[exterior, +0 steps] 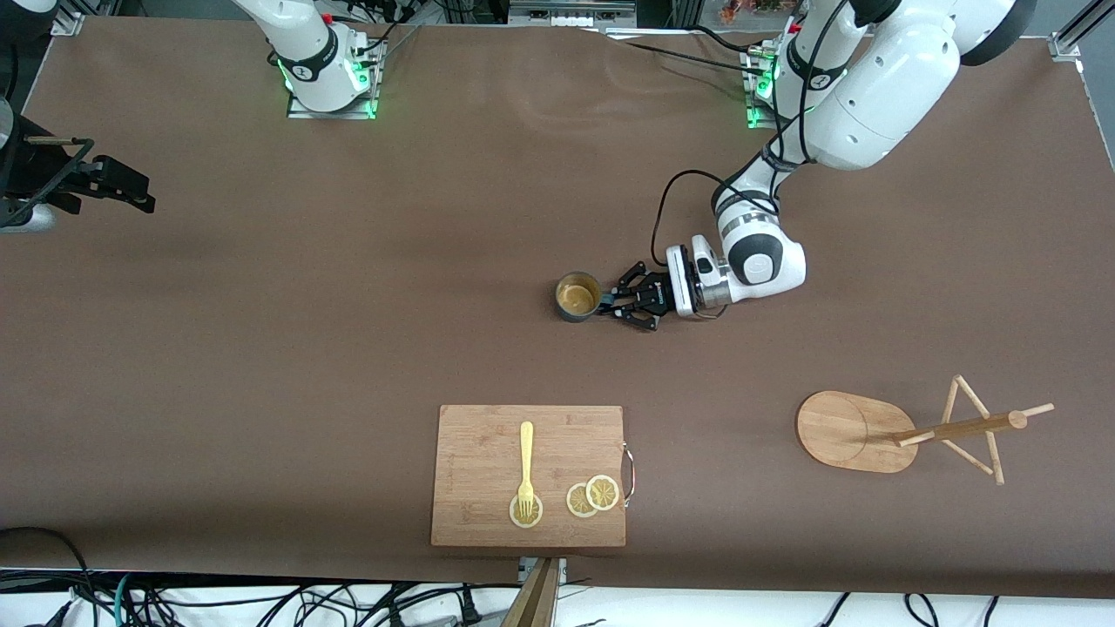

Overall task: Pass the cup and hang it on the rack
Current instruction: 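Grasp the teal mug by its handle with the left gripper, then lift the mug with the left gripper and carry it toward the rack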

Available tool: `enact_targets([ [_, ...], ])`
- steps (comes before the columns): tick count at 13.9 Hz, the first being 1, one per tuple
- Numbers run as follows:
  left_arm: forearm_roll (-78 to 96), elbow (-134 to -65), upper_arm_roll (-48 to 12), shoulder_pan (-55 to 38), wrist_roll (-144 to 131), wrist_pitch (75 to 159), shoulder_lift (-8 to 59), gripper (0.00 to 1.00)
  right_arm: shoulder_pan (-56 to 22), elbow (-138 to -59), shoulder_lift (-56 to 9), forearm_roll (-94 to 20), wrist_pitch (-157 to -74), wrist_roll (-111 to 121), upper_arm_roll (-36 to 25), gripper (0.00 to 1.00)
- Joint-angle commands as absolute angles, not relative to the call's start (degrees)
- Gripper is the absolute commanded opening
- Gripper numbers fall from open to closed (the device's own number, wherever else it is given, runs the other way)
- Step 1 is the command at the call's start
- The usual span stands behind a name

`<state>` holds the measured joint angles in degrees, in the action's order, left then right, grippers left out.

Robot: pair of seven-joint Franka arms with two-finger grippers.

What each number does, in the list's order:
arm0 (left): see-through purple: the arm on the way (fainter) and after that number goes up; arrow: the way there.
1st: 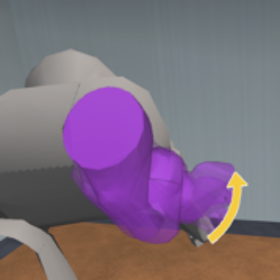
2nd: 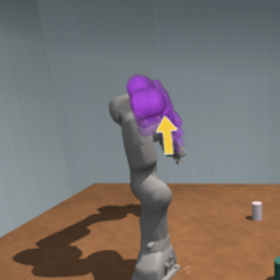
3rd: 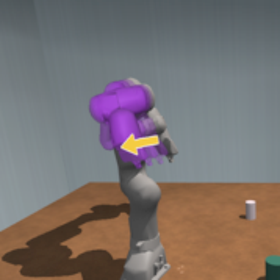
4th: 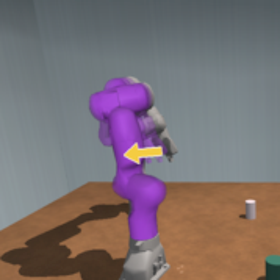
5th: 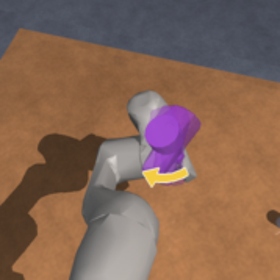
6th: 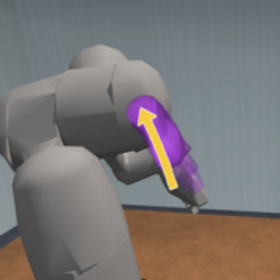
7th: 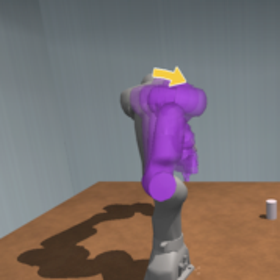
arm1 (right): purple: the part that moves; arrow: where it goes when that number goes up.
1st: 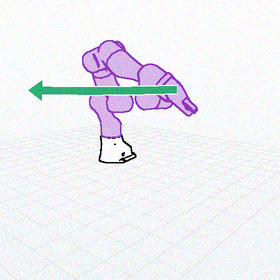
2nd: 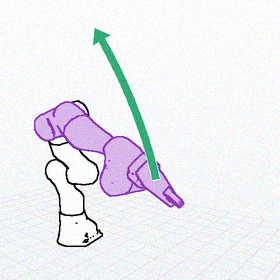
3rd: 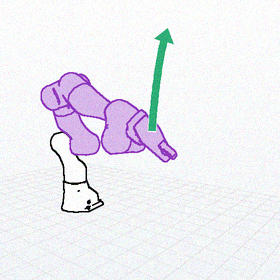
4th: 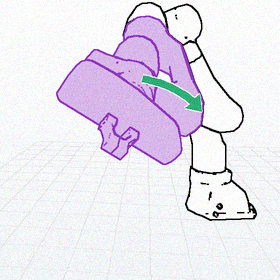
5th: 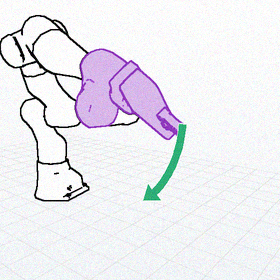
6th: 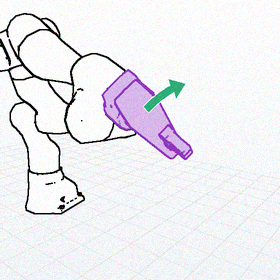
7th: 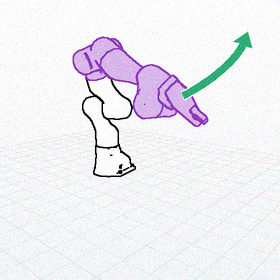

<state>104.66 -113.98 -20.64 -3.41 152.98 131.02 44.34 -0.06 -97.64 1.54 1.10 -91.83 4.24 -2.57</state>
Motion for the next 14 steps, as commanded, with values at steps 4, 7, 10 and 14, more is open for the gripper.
enact_targets([
  [4, 95.5, -120.66, -20.13, 5.69, 137.78, 134.03, 32.8, 0.0, 0.35, -96.86, 1.67, 1.05, -90.79, 3.43, -2.2, 1.0],
  [7, 89.48, -121.38, -20.13, 12.37, 131.32, 133.51, 30.15, 0.0, 0.35, -96.77, 1.67, 0.97, -90.79, 3.43, -2.2, 1.0],
  [10, 83.69, -121.73, -20.13, 18.79, 121.59, 131.94, 29.54, 0.0, 0.35, -96.86, 1.67, 0.97, -90.79, 3.43, -2.2, 1.0],
  [14, 71.31, -121.03, -20.21, 27.58, 101.82, 122.64, 27.69, 0.0, 0.35, -96.77, 1.67, 0.97, -90.79, 3.43, -2.11, 1.0],
])
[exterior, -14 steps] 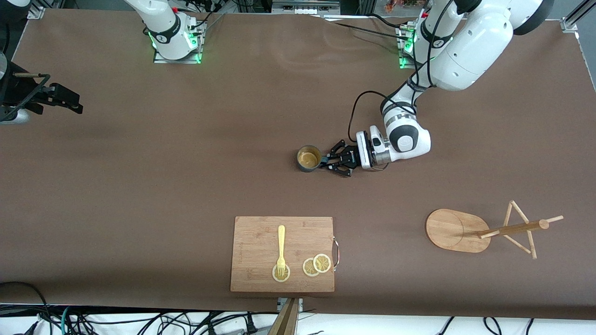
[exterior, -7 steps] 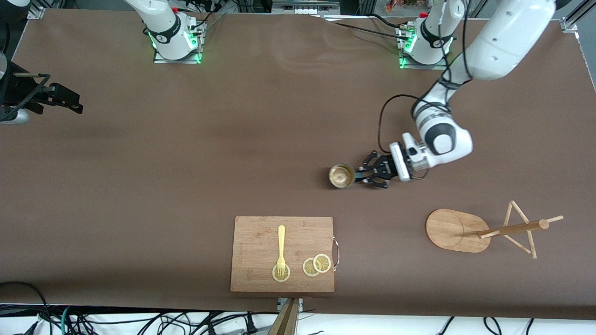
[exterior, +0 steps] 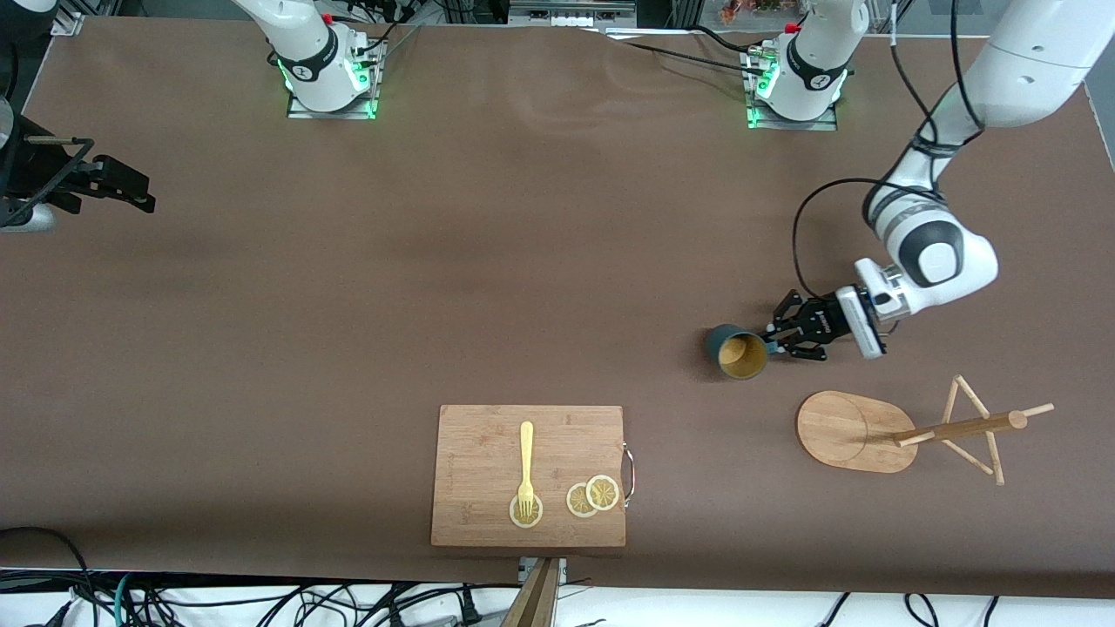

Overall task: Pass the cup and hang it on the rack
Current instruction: 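Lift the mug with the left gripper and carry it toward the rack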

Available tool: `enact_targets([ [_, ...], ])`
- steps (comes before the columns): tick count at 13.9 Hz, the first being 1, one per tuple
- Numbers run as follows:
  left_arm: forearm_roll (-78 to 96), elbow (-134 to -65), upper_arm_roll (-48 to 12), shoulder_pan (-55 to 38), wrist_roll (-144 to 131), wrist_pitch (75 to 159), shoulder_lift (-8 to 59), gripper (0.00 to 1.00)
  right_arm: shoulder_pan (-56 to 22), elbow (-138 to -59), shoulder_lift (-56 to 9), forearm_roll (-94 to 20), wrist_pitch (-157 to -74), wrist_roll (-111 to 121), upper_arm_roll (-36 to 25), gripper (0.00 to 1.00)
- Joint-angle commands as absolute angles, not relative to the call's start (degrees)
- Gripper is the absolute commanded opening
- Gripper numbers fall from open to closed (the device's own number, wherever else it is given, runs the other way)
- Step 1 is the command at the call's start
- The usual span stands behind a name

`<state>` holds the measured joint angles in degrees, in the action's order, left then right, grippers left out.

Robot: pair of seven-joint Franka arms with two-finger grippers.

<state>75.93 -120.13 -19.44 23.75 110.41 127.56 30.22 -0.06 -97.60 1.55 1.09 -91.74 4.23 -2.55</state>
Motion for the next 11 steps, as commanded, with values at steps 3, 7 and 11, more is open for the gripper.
enact_targets([
  [3, 66.89, -120.94, -20.21, 31.71, 93.27, 117.79, 27.07, 0.0, 0.35, -96.85, 1.67, 0.97, -90.79, 3.43, -2.2, 1.0],
  [7, 62.58, -121.38, -20.83, 38.39, 85.19, 109.37, 23.66, 0.0, 0.26, -96.77, 1.67, 0.97, -90.79, 3.43, -2.11, 1.0],
  [11, 59.42, -120.07, -20.83, 42.88, 71.32, 97.94, 21.8, 0.0, 0.35, -96.86, 1.67, 0.97, -90.7, 3.43, -2.11, 1.0],
])
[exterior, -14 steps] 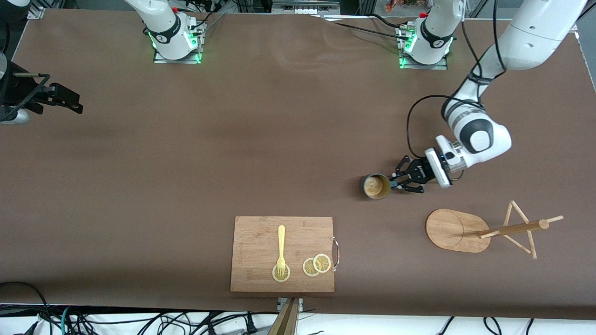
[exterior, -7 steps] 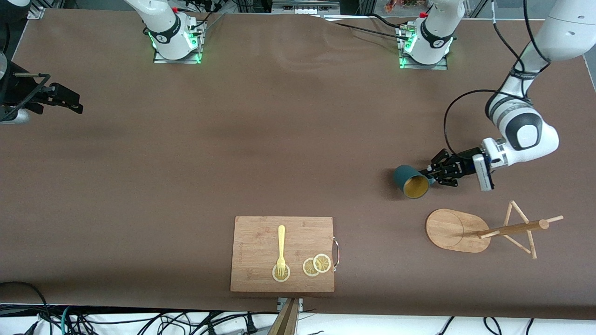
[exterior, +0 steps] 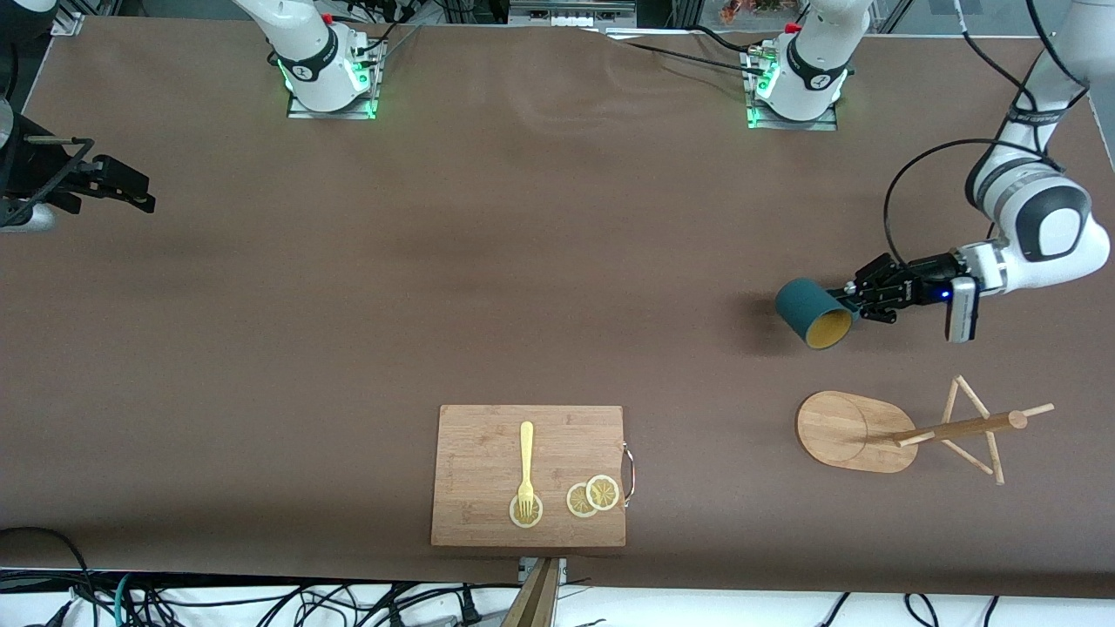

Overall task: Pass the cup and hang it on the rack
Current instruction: 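Lift the mug with the left gripper and carry it toward the rack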

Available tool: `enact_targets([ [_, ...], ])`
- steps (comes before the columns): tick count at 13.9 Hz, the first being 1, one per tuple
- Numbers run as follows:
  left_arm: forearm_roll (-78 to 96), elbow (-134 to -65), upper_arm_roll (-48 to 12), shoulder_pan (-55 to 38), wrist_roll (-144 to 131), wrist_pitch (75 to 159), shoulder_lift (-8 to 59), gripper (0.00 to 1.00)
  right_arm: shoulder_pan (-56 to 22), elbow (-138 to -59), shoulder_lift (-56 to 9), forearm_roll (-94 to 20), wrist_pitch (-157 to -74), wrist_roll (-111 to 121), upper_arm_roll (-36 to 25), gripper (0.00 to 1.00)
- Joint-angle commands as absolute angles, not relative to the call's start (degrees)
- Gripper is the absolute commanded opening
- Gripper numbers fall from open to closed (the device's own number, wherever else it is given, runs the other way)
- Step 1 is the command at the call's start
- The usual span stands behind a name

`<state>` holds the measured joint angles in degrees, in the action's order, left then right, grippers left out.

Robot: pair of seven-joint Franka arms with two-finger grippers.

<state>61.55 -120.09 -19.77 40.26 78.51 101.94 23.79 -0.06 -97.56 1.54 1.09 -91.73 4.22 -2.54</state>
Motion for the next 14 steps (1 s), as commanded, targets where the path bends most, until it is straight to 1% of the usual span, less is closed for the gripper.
enact_targets([
  [1, 59.33, -119.45, -20.83, 43.5, 68.76, 95.82, 21.8, 0.0, 0.35, -96.86, 1.67, 0.97, -90.7, 3.43, -2.11, 1.0],
  [5, 59.24, -119.09, -20.83, 46.57, 56.2, 88.7, 22.06, 0.0, 0.35, -96.85, 1.67, 0.97, -90.7, 3.43, -2.2, 1.0],
  [7, 59.24, -117.78, -20.74, 47.9, 51.96, 85.1, 22.67, 0.0, 0.35, -96.77, 1.67, 0.97, -90.7, 3.43, -2.2, 1.0],
  [10, 59.15, -113.83, -20.57, 50.18, 41.44, 80.08, 25.13, 0.0, 0.35, -96.86, 1.67, 0.97, -90.7, 3.43, -2.2, 1.0],
  [14, 59.15, -105.66, -20.48, 51.33, 28.06, 75.77, 29.96, 0.0, 0.35, -96.86, 1.67, 0.88, -90.7, 3.43, -2.11, 1.0],
])
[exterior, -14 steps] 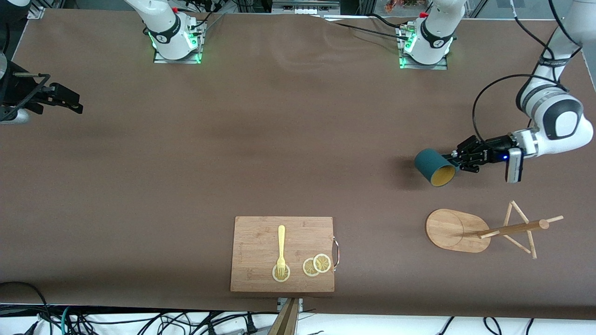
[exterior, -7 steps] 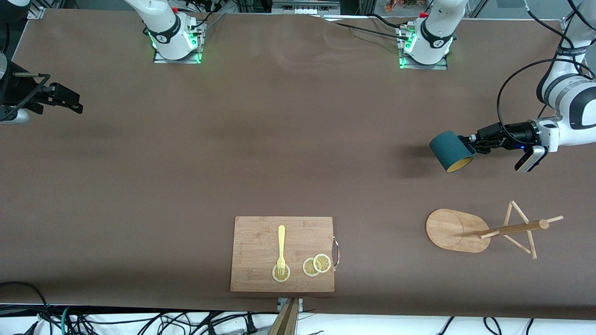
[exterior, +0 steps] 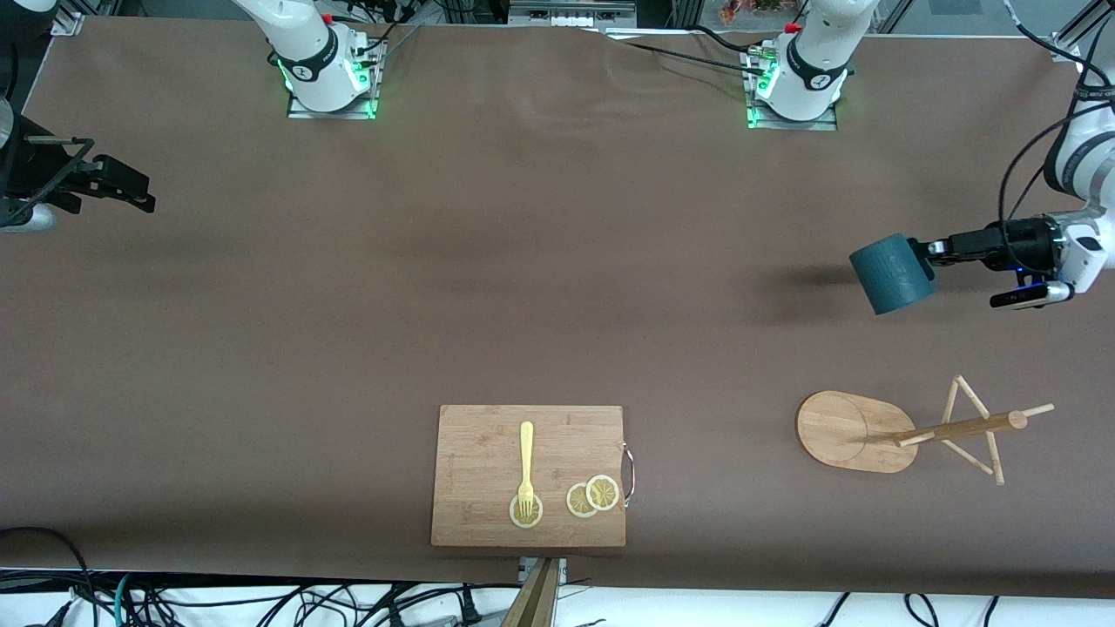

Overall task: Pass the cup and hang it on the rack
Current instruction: 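Lift the mug with the left gripper and carry it toward the rack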

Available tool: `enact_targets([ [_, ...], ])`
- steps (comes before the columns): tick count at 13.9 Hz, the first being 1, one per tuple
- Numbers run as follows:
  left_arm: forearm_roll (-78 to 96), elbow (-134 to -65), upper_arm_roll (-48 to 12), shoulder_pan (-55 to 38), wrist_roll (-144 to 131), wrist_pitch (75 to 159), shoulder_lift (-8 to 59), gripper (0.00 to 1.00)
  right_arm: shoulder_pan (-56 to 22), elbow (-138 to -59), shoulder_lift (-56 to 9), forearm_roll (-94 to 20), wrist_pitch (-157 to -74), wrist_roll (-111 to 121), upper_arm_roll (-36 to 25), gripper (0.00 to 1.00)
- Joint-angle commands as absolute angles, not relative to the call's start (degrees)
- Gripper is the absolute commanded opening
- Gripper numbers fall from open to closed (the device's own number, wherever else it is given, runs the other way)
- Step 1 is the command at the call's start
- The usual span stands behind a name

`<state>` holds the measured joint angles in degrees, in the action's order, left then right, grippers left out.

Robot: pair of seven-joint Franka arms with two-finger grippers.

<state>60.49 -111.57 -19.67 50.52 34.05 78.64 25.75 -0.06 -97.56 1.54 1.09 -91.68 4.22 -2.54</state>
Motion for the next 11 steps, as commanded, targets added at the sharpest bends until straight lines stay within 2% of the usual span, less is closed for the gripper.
enact_targets([
  [1, 59.15, -104.08, -20.48, 51.42, 25.95, 75.07, 31.1, 0.0, 0.26, -96.86, 1.67, 0.88, -90.7, 3.43, -2.11, 1.0],
  [5, 58.89, -93.63, -20.48, 50.72, 19.7, 73.66, 38.92, 0.0, 0.35, -96.86, 1.67, 0.88, -90.7, 3.43, -2.11, 1.0],
  [11, 58.89, -87.55, -20.57, 48.87, 14.86, 74.0, 42.1, 0.0, 0.35, -96.86, 1.67, 0.88, -90.7, 3.43, -2.11, 1.0],
])
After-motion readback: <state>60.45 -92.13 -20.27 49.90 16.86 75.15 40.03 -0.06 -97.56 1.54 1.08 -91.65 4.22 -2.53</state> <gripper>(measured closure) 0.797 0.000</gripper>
